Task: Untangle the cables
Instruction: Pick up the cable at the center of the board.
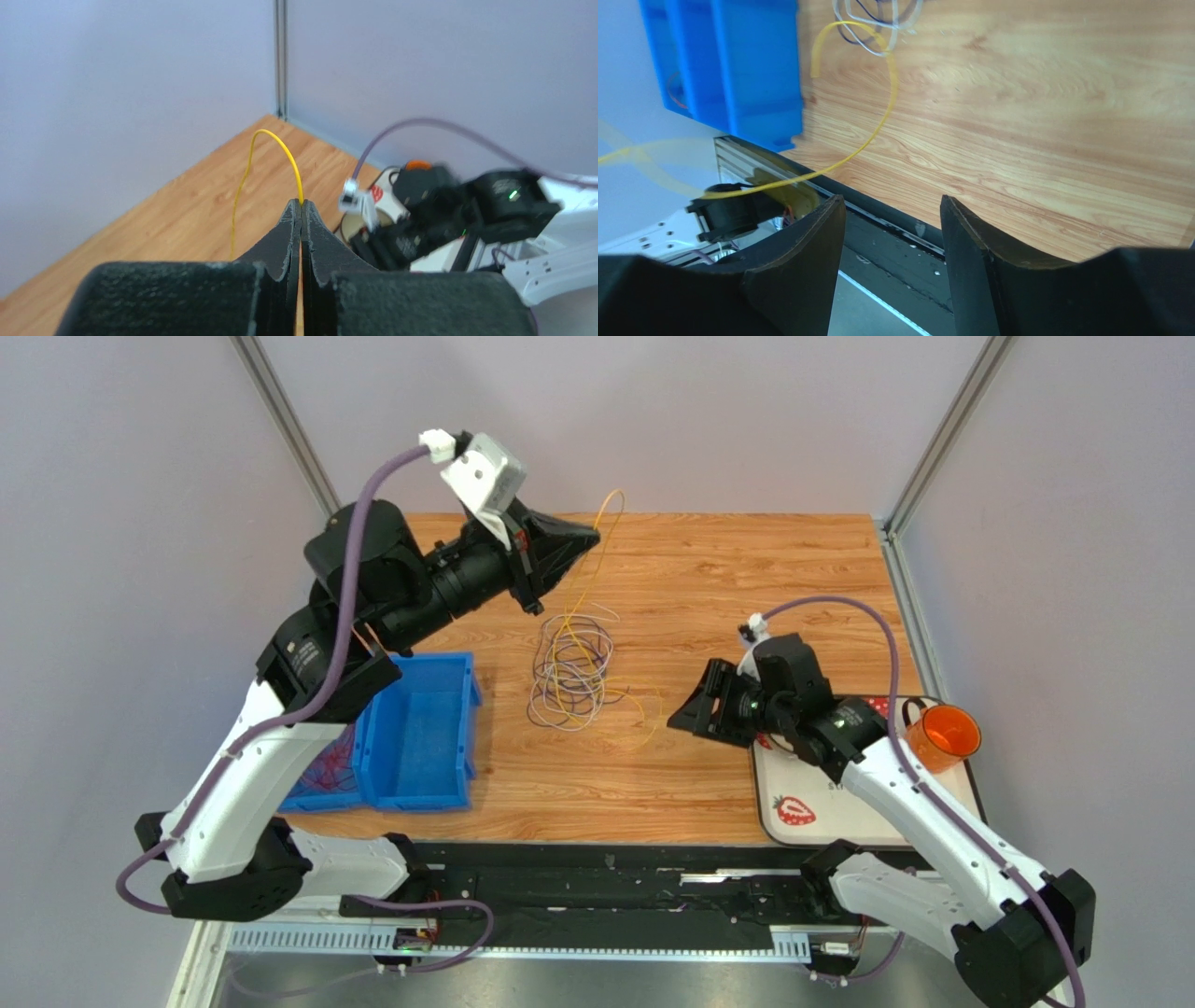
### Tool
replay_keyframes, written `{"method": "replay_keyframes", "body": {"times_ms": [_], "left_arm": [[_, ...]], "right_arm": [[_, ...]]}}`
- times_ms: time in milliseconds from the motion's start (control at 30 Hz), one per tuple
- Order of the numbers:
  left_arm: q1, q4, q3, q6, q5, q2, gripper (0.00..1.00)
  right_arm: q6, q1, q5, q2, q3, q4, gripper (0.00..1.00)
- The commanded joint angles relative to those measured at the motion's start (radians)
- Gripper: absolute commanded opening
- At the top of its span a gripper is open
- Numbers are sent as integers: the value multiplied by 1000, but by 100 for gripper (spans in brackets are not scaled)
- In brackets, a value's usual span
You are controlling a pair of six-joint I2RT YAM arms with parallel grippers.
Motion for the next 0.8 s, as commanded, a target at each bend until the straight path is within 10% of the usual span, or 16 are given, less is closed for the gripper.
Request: {"method": "replay_keyframes", "body": {"times_ms": [0,300,767], "left_arm": [[3,-3,-189,-37,-84,-76,0],[3,-24,-326,-36,-238,-209,0],[3,-125,-62,65,-518,-212,0]], "right_arm": [[-78,1,91,-16,236,-87,56],[-58,0,182,-94,198,-147,56],[-33,1,159,-139,111,-136,55]]}}
